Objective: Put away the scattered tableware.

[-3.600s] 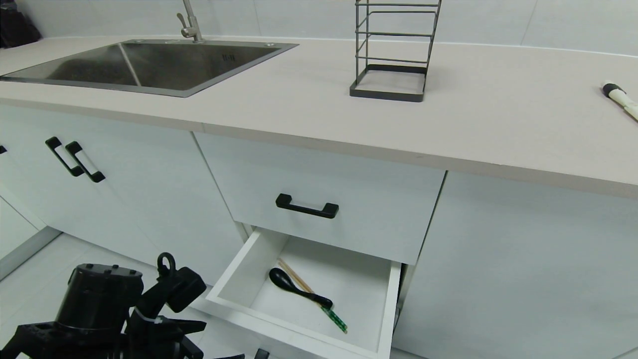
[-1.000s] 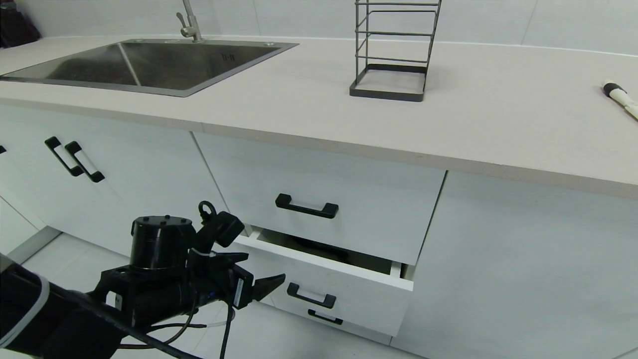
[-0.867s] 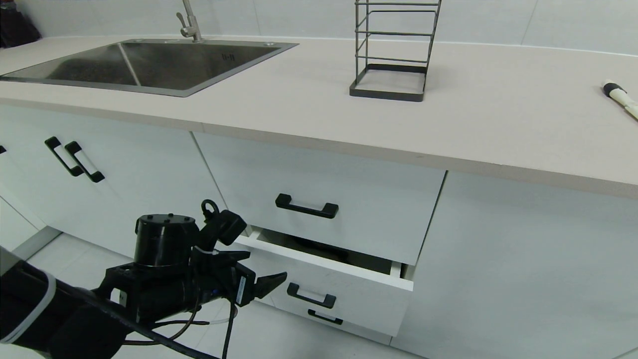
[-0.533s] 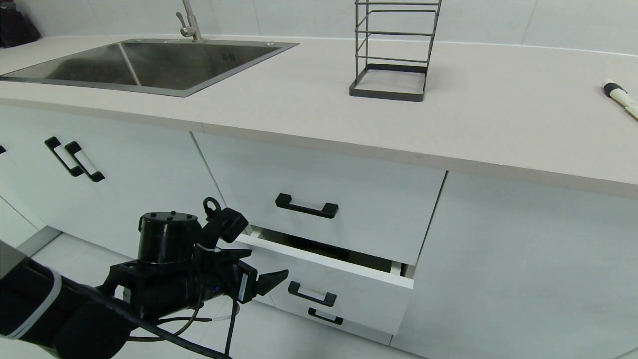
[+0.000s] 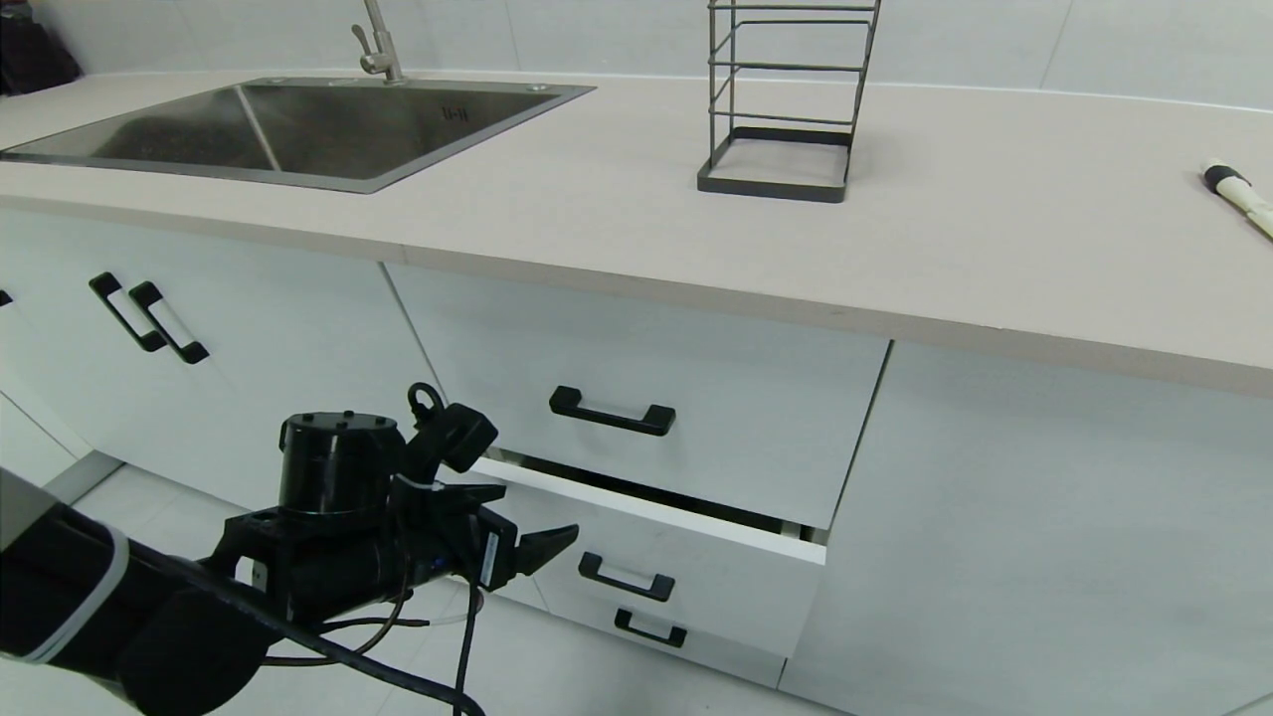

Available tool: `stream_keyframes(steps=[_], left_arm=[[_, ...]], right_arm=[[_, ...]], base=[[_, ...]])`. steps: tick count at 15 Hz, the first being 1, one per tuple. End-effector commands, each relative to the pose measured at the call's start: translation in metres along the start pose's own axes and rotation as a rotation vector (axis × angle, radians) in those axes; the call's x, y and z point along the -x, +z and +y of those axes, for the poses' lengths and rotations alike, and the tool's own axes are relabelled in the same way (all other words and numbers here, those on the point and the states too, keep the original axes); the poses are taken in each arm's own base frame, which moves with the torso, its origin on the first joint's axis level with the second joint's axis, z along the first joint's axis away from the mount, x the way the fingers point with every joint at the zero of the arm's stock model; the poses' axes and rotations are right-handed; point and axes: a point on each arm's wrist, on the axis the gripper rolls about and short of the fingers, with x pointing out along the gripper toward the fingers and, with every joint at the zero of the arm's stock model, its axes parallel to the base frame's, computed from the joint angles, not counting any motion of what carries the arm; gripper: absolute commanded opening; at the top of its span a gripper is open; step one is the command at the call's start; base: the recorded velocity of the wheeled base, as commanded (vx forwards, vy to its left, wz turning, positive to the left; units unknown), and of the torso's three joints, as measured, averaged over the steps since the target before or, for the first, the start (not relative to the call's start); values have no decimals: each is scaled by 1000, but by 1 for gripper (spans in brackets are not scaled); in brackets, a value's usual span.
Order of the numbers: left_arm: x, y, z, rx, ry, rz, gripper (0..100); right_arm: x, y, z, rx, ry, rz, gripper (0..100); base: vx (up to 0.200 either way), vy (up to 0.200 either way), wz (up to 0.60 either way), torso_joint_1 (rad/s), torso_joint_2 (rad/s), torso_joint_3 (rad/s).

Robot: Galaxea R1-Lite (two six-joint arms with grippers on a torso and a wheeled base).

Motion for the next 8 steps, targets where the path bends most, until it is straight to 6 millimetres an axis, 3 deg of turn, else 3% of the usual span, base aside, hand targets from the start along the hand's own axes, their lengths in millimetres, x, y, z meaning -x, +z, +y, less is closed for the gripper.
stream_keyframes(steps=[1,8], left_arm=[[-1,3,0,-3,1,-10,100],[-13,5,3,12,5,-59,100]], right_arm=[[0,0,0,0,1,1,100],[0,0,0,0,1,1,100]], base=[[0,0,0,0,0,0],[0,0,0,0,0,0]])
